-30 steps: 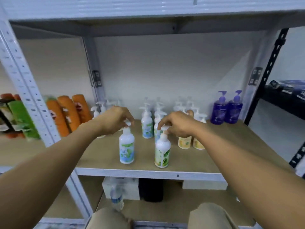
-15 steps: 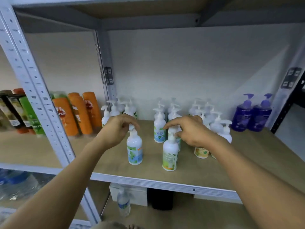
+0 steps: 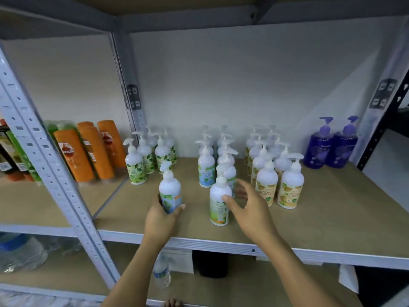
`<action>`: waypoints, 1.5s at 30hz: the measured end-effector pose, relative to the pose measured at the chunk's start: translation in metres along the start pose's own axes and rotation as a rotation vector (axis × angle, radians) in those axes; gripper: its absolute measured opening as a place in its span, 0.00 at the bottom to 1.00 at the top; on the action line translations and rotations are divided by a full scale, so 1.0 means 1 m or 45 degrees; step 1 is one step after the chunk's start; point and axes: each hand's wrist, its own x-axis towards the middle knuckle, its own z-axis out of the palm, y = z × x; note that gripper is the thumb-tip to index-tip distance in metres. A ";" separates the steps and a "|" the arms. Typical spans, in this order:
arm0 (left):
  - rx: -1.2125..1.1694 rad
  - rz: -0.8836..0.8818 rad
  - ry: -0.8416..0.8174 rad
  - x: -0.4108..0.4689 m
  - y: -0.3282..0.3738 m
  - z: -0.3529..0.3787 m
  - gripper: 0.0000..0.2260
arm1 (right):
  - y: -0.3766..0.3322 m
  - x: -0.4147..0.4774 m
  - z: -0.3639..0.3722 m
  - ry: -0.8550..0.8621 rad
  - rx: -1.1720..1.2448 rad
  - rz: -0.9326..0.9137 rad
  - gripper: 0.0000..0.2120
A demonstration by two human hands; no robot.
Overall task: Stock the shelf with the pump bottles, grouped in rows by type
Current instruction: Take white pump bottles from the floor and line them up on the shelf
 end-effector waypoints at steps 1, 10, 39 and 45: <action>0.044 0.011 0.008 0.001 -0.001 0.000 0.17 | 0.006 -0.004 0.002 -0.053 0.022 0.023 0.23; 0.141 0.030 -0.064 0.028 -0.008 -0.011 0.18 | 0.040 -0.004 0.002 -0.288 -0.158 0.004 0.31; 0.082 0.157 -0.288 -0.013 0.012 0.073 0.23 | 0.059 -0.008 -0.019 -0.468 -0.929 -0.118 0.28; 0.131 0.132 -0.159 0.013 0.011 0.070 0.19 | 0.059 -0.009 -0.018 -0.462 -0.933 -0.110 0.27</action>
